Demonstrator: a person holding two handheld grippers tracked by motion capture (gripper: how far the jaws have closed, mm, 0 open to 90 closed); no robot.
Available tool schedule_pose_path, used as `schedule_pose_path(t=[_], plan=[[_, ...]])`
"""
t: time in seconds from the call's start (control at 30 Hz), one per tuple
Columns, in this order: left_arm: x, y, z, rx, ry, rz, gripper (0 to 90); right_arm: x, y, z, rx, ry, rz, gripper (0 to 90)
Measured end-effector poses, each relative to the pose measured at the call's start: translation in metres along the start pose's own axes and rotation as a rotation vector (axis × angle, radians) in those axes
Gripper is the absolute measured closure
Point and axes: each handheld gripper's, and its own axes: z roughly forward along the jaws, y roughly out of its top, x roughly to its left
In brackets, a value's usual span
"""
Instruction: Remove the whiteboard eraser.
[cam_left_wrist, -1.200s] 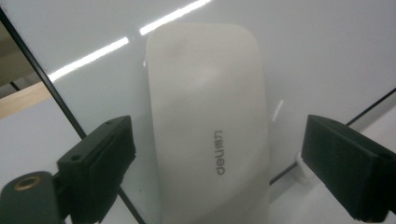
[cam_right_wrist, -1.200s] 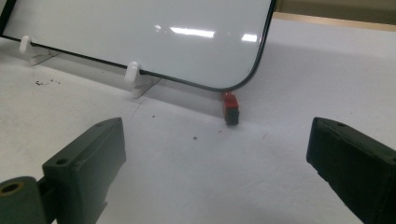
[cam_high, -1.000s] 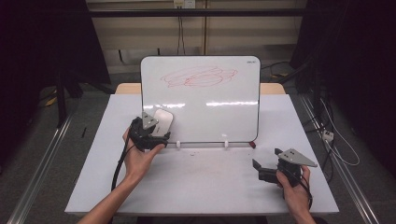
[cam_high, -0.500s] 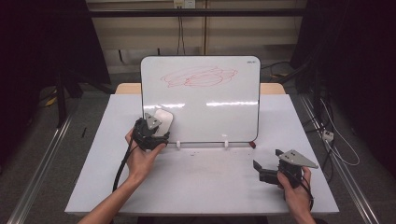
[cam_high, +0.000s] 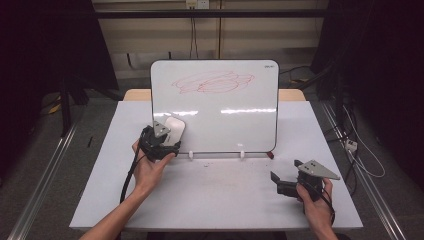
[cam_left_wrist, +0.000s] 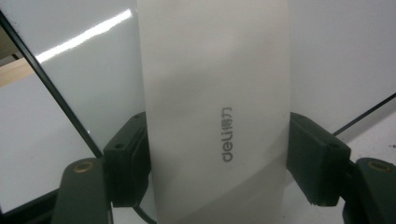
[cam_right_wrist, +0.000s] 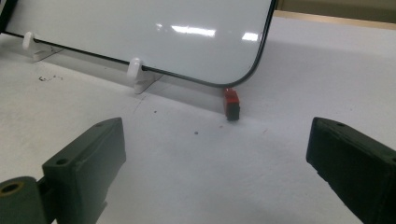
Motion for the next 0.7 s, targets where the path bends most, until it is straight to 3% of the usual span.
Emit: schedule_pose_path(t=[0.27, 0.33, 0.4, 0.53, 0.7], plan=[[0.004, -0.002, 0.000, -0.032, -0.035, -0.044, 29.9, -0.001, 0.000, 0.000, -0.001, 0.003, 0.000, 4.7], [0.005, -0.002, -0.001, -0.026, -0.042, -0.038, 29.8, -0.002, 0.001, 0.001, -0.004, 0.006, 0.006, 4.4], [0.005, -0.002, -0.003, -0.045, -0.057, -0.063, 29.9, -0.002, 0.001, 0.002, 0.000, 0.004, 0.012, 5.0], [0.002, -0.001, -0.011, -0.065, -0.065, -0.034, 29.9, -0.002, 0.002, 0.002, 0.002, 0.004, 0.010, 4.9], [-0.003, 0.001, -0.016, -0.084, -0.069, -0.027, 29.9, 0.002, 0.003, 0.000, -0.005, 0.007, -0.001, 4.4]])
